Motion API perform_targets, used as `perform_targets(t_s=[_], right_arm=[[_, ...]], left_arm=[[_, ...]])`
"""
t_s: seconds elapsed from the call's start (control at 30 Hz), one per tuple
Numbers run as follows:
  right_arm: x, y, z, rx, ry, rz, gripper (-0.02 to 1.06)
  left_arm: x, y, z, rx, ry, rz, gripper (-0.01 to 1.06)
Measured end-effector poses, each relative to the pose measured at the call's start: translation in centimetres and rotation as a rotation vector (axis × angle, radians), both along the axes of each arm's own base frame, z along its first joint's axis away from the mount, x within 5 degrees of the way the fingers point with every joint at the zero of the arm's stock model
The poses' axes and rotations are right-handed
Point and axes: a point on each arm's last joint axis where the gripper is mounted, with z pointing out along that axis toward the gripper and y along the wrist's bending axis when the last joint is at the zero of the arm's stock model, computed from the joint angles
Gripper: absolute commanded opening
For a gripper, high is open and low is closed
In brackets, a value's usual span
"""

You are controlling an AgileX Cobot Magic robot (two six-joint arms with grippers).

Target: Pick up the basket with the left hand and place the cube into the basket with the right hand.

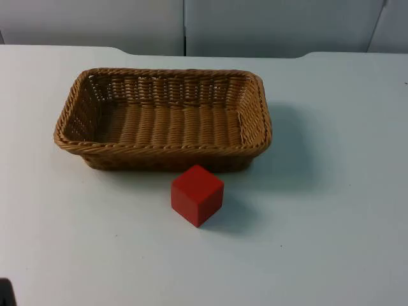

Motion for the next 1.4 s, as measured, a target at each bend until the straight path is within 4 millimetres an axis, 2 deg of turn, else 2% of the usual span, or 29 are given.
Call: perform_targets(t_s=[0.13, 0.23, 0.27, 0.4, 0.43, 0.53, 0.57, 0.6, 0.73, 0.77, 0.8, 0.87, 0.9, 0.93, 0.97, 1.07, 1.13, 1.27, 1.3, 1.4], right_arm=[[0.0, 0.0, 0.0, 0.0, 0.0, 0.0, 0.0], [0.0, 0.0, 0.0, 0.0, 0.0, 0.0, 0.0], [0.0, 0.0, 0.0, 0.0, 0.0, 0.0, 0.0], [0.0, 0.0, 0.0, 0.0, 0.0, 0.0, 0.0], [0.0, 0.0, 0.0, 0.0, 0.0, 0.0, 0.0], [0.0, 0.0, 0.0, 0.0, 0.0, 0.0, 0.0], [0.0, 0.0, 0.0, 0.0, 0.0, 0.0, 0.0], [0.0, 0.0, 0.0, 0.0, 0.0, 0.0, 0.0], [0.0, 0.0, 0.0, 0.0, 0.0, 0.0, 0.0], [0.0, 0.0, 0.0, 0.0, 0.0, 0.0, 0.0], [0.0, 0.0, 0.0, 0.0, 0.0, 0.0, 0.0], [0.0, 0.0, 0.0, 0.0, 0.0, 0.0, 0.0], [0.0, 0.0, 0.0, 0.0, 0.0, 0.0, 0.0], [0.0, 0.0, 0.0, 0.0, 0.0, 0.0, 0.0], [0.0, 0.0, 0.0, 0.0, 0.0, 0.0, 0.0], [0.0, 0.0, 0.0, 0.0, 0.0, 0.0, 0.0], [0.0, 0.0, 0.0, 0.0, 0.0, 0.0, 0.0], [0.0, 0.0, 0.0, 0.0, 0.0, 0.0, 0.0], [0.0, 0.0, 0.0, 0.0, 0.0, 0.0, 0.0], [0.0, 0.0, 0.0, 0.0, 0.0, 0.0, 0.0]], left_arm=[[-0.1, -0.3, 0.1, -0.03, -0.002, -0.021, 0.0], [0.0, -1.2, 1.0, -0.103, 0.001, -0.091, 0.0], [0.2, -1.8, 1.9, -0.141, 0.005, -0.148, 0.0], [4.0, -4.1, 6.1, -0.251, 0.108, -0.369, 0.0], [4.0, -4.1, 6.1, -0.251, 0.108, -0.369, 0.0], [8.4, -5.4, 7.6, -0.306, 0.202, -0.507, 0.0], [11.0, -5.9, 7.3, -0.344, 0.263, -0.561, 0.0], [11.0, -5.9, 7.3, -0.344, 0.263, -0.561, 0.0], [17.6, -6.8, 4.1, -0.435, 0.443, -0.62, 0.0], [17.6, -6.8, 4.1, -0.435, 0.443, -0.62, 0.02], [19.1, -6.8, 3.1, -0.453, 0.475, -0.613, 0.02], [22.3, -6.9, 0.6, -0.482, 0.552, -0.594, 0.1], [23.6, -7.0, -0.6, -0.492, 0.595, -0.591, 0.2], [23.6, -7.0, -0.6, -0.492, 0.595, -0.591, 0.3], [24.7, -7.0, -1.3, -0.499, 0.618, -0.587, 0.3], [27.6, -7.1, -3.4, -0.525, 0.695, -0.575, 0.63], [28.4, -7.1, -3.7, -0.532, 0.701, -0.574, 0.73], [31.5, -7.7, -4.8, -0.564, 0.725, -0.558, 0.73], [31.5, -7.7, -4.8, -0.564, 0.725, -0.558, 0.73], [33.3, -8.8, -5.0, -0.541, 0.722, -0.565, 0.73]])
